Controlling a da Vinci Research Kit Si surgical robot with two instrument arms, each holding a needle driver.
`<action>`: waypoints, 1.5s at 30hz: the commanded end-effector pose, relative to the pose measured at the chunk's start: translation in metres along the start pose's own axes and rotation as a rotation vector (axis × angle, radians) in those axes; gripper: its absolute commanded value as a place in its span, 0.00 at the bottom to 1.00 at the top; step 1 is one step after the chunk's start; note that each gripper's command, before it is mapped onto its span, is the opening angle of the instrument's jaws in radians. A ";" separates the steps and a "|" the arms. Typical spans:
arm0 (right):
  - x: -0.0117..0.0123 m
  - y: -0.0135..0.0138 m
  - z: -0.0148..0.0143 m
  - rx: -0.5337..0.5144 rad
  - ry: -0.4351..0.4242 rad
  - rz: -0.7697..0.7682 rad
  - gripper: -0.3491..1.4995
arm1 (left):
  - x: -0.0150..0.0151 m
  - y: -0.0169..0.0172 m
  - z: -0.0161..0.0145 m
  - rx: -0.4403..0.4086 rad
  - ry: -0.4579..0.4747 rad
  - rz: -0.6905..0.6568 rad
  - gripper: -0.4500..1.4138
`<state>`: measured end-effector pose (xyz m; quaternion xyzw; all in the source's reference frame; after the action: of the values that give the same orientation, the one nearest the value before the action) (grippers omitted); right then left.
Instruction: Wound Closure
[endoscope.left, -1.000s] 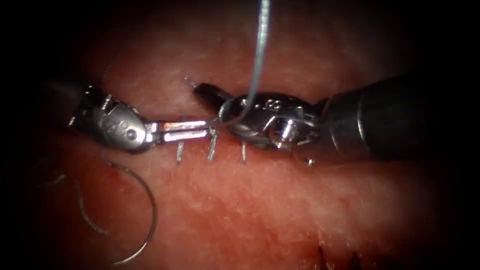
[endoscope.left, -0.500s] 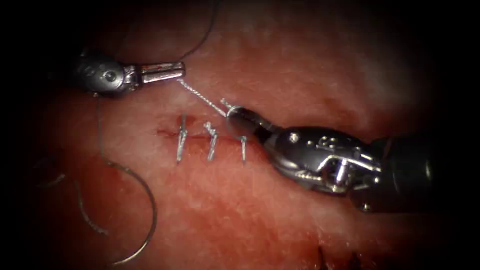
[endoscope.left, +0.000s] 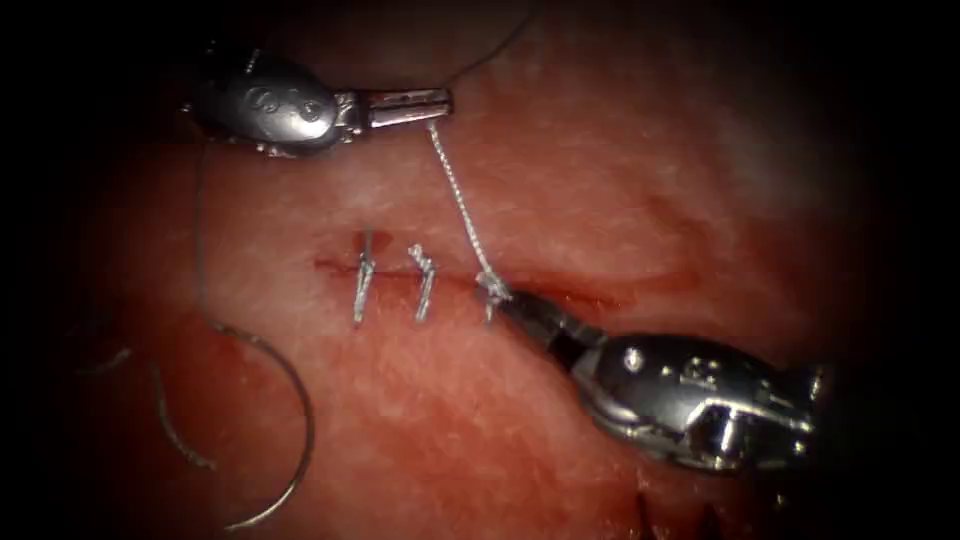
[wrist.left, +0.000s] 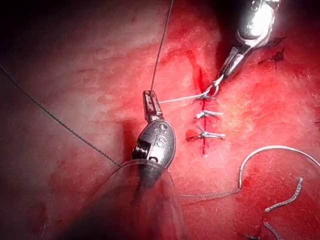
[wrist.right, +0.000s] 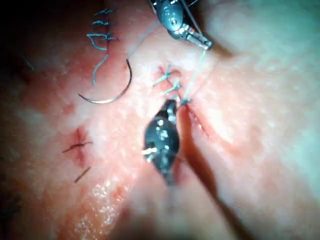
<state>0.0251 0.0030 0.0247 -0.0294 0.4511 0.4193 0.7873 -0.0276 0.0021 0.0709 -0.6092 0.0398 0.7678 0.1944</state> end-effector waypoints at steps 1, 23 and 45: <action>-0.0009 -0.0015 -0.0002 0.010 -0.002 0.002 0.00 | -0.0007 0.0007 0.0003 -0.003 -0.006 -0.003 0.00; -0.0026 -0.0047 -0.0020 0.058 0.020 -0.078 0.00 | -0.0016 -0.0044 0.0043 0.080 -0.074 0.051 0.00; -0.0086 -0.0084 -0.0016 0.082 0.008 -0.147 0.00 | -0.0047 -0.0079 0.0050 0.177 -0.160 0.133 0.00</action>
<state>0.0271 -0.0072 0.0271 -0.0355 0.4680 0.3412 0.8144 -0.0282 0.0105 0.0775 -0.5211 0.1351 0.8196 0.1962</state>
